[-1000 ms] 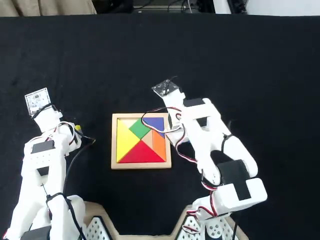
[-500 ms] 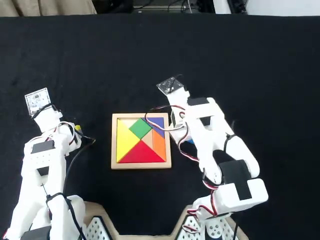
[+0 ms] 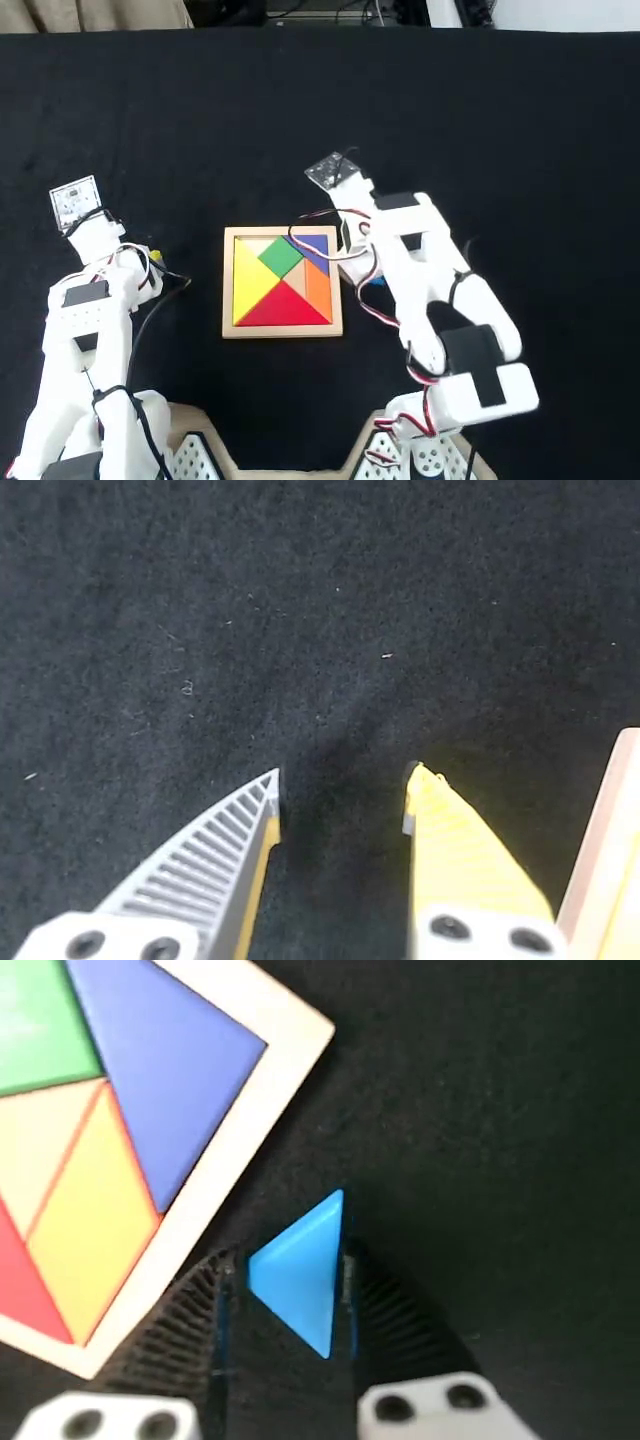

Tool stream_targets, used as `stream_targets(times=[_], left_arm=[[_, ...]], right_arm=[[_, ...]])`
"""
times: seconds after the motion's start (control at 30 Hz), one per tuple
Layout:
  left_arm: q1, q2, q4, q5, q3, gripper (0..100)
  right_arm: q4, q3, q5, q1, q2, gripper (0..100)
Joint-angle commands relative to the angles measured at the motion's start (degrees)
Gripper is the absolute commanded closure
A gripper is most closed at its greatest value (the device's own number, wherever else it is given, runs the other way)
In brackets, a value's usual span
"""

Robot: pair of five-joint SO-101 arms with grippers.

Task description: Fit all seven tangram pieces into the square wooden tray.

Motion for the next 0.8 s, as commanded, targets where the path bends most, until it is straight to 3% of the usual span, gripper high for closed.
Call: stream_targets(times=[0.0, 0.13, 0.3, 0.47, 0.77], left_arm=[[0.2, -1.4, -0.8, 0.1, -0.5, 79], [0.2, -1.4, -0.8, 0.1, -0.5, 79], [0.2, -1.5, -0.8, 0.1, -0.5, 79], [-0.2, -1.5, -0.8, 0.1, -0.5, 79], [-2.8, -1.1, -4.4, 0.5, 0.4, 79]], right_arm=[[-0.3, -2.8, 5.5, -0.1, -4.8, 98.0], [1.2, -5.8, 15.9, -4.3, -7.3, 98.0], [6.3, -13.5, 29.2, -15.0, -6.0, 98.0], [9.8, -25.9, 29.5, -20.5, 1.9, 98.1], [15.3, -45.7, 29.7, -23.5, 22.1, 98.0]])
